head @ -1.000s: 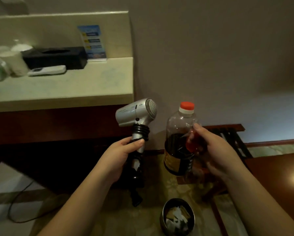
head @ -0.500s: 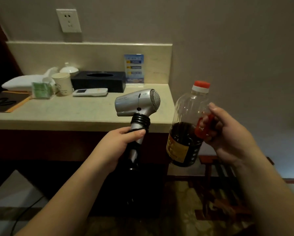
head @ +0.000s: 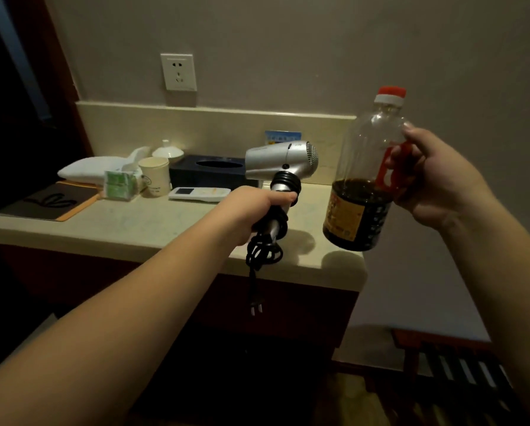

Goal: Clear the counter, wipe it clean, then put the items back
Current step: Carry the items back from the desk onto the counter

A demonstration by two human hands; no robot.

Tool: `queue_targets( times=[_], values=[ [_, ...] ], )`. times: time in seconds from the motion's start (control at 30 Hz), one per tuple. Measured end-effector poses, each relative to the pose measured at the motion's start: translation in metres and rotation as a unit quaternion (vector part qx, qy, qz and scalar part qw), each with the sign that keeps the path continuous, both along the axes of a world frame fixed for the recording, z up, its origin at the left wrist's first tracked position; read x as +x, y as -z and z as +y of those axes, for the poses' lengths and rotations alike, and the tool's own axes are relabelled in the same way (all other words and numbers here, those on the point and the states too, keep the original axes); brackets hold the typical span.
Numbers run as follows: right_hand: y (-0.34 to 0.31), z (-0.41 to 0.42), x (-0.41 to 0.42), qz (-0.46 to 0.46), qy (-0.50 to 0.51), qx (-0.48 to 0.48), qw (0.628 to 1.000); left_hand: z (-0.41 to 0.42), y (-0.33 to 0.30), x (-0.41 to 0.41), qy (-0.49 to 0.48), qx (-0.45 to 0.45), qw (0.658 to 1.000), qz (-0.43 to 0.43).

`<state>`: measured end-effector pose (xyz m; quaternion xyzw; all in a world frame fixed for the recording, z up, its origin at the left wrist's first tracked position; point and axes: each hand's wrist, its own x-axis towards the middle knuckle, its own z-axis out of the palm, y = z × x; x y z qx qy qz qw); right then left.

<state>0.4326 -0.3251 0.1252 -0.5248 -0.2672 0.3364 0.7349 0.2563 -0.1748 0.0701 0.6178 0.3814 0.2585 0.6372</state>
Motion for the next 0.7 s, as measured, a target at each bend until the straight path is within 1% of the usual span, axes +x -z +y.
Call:
queue_targets(
  times=[0.17, 0.33, 0.47, 0.7],
  values=[
    [-0.01, 0.046, 0.042, -0.022, -0.013, -0.008, 1.0, 0.04, -0.008, 0.042, -0.026, 0.023, 0.998, 0.048],
    [-0.008, 0.091, 0.077, -0.077, -0.006, -0.03, 0.997, 0.071, 0.0, 0.084, -0.044, 0.019, 0.994, 0.095],
    [-0.001, 0.121, 0.106, -0.075, -0.026, -0.031, 0.996, 0.087, 0.012, 0.107, -0.062, 0.013, 0.989, 0.13],
    [0.021, 0.156, 0.14, -0.063, -0.024, -0.046, 0.997, 0.101, 0.023, 0.131, -0.075, -0.006, 0.981, 0.178]
  ],
)
